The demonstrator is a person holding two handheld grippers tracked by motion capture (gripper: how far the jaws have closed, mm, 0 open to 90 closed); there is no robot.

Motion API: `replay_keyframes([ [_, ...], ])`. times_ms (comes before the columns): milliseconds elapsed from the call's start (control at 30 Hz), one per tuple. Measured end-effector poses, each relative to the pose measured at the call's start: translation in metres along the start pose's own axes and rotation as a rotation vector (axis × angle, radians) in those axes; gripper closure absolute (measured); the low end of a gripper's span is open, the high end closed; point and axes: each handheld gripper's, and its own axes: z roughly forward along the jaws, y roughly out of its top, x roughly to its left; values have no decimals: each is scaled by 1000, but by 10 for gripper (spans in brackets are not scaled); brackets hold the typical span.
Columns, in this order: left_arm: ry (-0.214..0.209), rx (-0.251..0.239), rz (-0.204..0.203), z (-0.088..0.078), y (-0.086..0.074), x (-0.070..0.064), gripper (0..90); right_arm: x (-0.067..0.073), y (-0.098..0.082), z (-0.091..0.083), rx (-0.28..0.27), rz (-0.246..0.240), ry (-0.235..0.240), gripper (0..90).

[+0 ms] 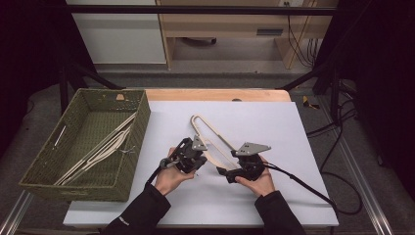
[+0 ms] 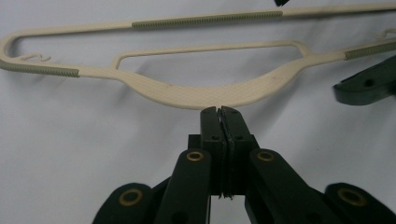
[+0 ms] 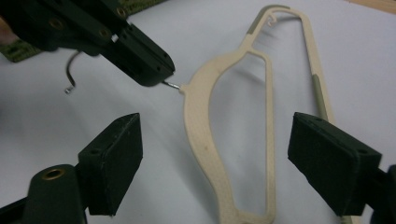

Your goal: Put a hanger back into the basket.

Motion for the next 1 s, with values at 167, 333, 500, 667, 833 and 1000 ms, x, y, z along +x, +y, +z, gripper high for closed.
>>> replay_keyframes([
  [167, 20, 2, 18, -6, 6, -2, 887, 1, 0, 4, 25, -28, -4, 249],
  [333, 28, -7, 25, -10, 10, -6, 886, 7, 4, 10, 40, -82, 1, 342],
  [500, 29, -6, 24, -13, 12, -8, 886, 11, 5, 17, 77, -117, -18, 434],
  [667, 23, -5, 27, -15, 13, -9, 886, 14, 4, 22, 105, -150, -29, 574],
  [833, 15, -28, 8, -15, 12, -10, 885, 13, 4, 21, 102, -160, -17, 709],
  [1000, 3, -31, 9, -16, 10, -9, 883, 15, 3, 21, 101, -181, -17, 730],
])
